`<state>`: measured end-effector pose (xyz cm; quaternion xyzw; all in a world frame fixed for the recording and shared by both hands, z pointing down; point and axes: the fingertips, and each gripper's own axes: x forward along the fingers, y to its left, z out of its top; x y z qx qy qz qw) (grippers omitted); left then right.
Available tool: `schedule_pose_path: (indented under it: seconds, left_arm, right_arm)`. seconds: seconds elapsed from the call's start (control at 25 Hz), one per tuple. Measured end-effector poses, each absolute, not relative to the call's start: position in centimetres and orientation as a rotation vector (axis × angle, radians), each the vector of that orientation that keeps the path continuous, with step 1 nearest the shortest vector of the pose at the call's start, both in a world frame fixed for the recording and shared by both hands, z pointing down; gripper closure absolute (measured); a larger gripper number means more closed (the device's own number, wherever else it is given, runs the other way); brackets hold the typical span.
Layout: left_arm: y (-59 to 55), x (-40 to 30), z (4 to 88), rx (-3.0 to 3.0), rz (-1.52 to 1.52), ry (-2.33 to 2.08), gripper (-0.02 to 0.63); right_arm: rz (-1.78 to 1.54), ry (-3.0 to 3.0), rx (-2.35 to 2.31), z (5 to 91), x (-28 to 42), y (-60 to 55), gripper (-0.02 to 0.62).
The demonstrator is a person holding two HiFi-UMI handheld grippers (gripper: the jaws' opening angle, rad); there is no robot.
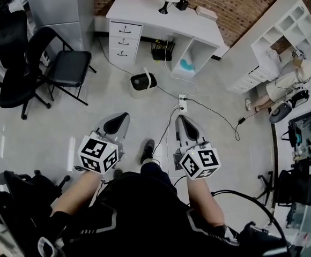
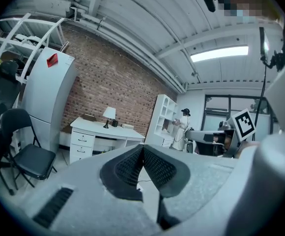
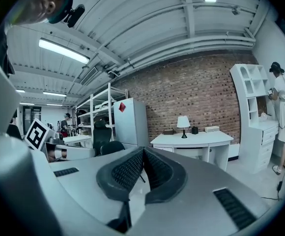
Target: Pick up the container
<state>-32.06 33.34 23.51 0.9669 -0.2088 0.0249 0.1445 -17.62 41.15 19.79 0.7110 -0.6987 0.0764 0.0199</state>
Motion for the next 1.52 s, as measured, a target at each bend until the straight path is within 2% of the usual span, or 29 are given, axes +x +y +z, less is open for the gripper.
schedule_pose_path:
  seconds: [0.56,0.88,1.2,1.52]
  left_arm:
    - [22.9,-23.7,23.9,2.773,0.119,-0.716,0.595]
    - [17.3,-17.0,24.7,2.746,0.190,-0.795,0.595]
    - [14.0,-9.7,25.1,2.758,0.278,-0.770,0.594]
    - [11.2,-6.6,26.2,2.743,0.341,-0.809,0.595]
  right_arm:
    - [0.316,-2.282,2.135,21.4,-7.9,29.6,0.588]
    - [0.266,-2.302,2.083,21.9,-0.8,24.5,0.588]
    - [0.375,-2.397,1.991,23.5,6.0,20.6,0.587]
    - [0.387,-2.409,1.958,24.4,9.0,17.8,0.586]
